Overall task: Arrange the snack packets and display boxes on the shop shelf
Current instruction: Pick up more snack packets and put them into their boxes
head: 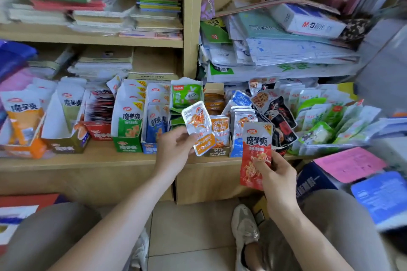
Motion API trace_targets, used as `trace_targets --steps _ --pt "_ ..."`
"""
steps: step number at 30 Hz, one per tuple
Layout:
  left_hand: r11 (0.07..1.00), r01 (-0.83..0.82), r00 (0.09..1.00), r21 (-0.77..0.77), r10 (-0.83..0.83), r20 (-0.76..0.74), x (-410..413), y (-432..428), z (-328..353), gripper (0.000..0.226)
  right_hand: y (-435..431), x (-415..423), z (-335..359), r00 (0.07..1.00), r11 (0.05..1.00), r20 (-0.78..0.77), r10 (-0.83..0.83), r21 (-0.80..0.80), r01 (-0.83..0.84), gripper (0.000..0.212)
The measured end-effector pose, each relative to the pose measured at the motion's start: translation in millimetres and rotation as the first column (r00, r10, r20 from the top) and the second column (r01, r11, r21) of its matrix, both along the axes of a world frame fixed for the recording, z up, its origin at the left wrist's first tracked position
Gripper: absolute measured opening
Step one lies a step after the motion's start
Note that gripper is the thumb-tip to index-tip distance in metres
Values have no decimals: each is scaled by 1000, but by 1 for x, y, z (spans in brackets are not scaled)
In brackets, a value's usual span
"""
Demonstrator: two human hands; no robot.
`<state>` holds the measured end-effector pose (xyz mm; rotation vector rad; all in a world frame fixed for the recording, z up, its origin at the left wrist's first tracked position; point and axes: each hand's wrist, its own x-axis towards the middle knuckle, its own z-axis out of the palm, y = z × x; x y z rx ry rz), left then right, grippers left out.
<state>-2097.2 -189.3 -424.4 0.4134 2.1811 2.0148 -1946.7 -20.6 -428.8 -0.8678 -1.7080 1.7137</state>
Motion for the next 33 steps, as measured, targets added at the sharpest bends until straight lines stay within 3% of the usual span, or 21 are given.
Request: trace_targets --steps 3,8,14,18,25,29,31,33 --pt "976 -46 946 -211 -25 -324 -9 26 -4 2 13 13 -3 998 998 24 -58 10 57 15" --pt "910 -201 790 -364 -69 -609 -14 56 -10 11 22 22 -5 998 999 30 -48 -9 49 18" --pt "689 -441 703 -575 -133 -698 -12 73 -15 21 23 21 -5 999 1000 42 4 4 -4 18" --pt "688 -452 663 -568 -167 -730 -10 69 -15 30 18 19 -1 999 999 -1 51 14 -51 24" --pt "925 -91 838 -368 -128 -530 -10 39 -12 35 6 2 3 994 992 -30 108 75 -105 17" --pt "988 111 972 -109 -131 -198 0 23 -1 22 -7 -12 4 982 975 -54 181 142 -172 16" --pt "970 236 971 62 -238 10 9 12 8 24 -16 -19 5 965 959 -61 253 149 -242 16" --pt "962 227 966 150 -242 91 13 0 13 25 -26 -28 5 943 938 -58 328 139 -318 19"
